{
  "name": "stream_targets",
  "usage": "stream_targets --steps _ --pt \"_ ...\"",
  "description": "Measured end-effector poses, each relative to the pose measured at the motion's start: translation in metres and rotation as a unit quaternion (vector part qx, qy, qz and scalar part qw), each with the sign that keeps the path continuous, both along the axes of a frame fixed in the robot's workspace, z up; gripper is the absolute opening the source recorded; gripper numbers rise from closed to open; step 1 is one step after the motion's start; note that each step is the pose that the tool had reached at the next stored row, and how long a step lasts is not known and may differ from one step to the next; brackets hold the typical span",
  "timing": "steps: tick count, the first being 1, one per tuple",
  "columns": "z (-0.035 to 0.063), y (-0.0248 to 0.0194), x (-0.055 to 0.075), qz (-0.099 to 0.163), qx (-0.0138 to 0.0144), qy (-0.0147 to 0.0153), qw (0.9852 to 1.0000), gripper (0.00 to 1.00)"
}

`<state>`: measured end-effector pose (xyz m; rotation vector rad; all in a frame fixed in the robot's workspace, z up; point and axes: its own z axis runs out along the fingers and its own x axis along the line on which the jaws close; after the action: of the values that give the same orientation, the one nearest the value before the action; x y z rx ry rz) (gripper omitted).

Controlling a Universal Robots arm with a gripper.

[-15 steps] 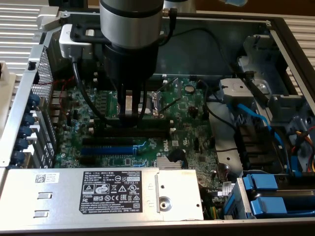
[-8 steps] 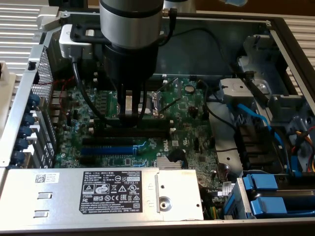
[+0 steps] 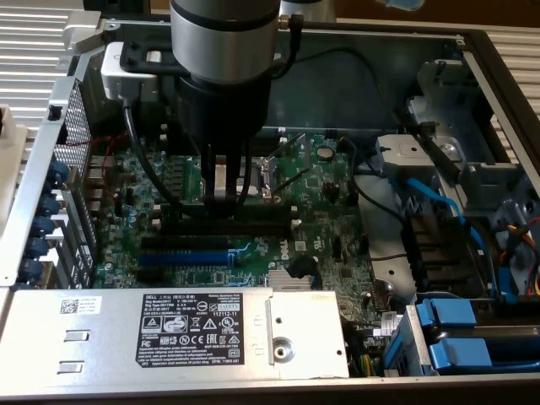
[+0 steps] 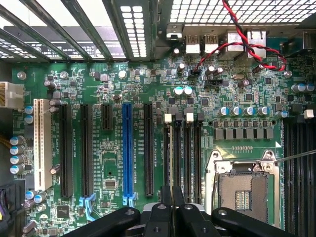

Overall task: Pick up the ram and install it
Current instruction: 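Insert the ram into the slot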

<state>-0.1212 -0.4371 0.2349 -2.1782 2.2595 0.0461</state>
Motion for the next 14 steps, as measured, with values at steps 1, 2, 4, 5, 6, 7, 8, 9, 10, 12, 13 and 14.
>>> stream_targets --steps 1,2,4,5,6,7,8,9,10,12,13,14 --pt "-0.0001 -0.0003 0.0 0.0 0.0 0.0 1.0 0.12" --pt "-0.0002 -0.0003 0.0 0.0 0.0 0.0 1.0 0.12" --pt "-0.0005 -0.0003 0.0 0.0 0.0 0.0 1.0 0.12" --pt "-0.0006 -0.0003 0.0 0.0 0.0 0.0 1.0 0.12" --pt "-0.0008 -0.0003 -0.0001 0.0 0.0 0.0 1.0 0.12" --pt "-0.0007 -0.0003 -0.0001 0.0 0.0 0.0001 1.0 0.12" --pt "-0.0007 -0.0003 -0.0001 0.0 0.0 0.0002 1.0 0.12" --pt "-0.0008 -0.0003 -0.0001 0.0 0.0 0.0003 1.0 0.12" --pt "-0.0008 -0.0003 0.0 0.0 0.0 0.0007 1.0 0.12" --pt "-0.0008 -0.0003 0.0001 0.0 0.0 0.0014 1.0 0.12" --pt "-0.0008 -0.0003 0.0002 0.0 0.0 0.0015 1.0 0.12" --pt "-0.0009 -0.0003 0.0005 0.0 0.0001 0.0017 1.0 0.12"
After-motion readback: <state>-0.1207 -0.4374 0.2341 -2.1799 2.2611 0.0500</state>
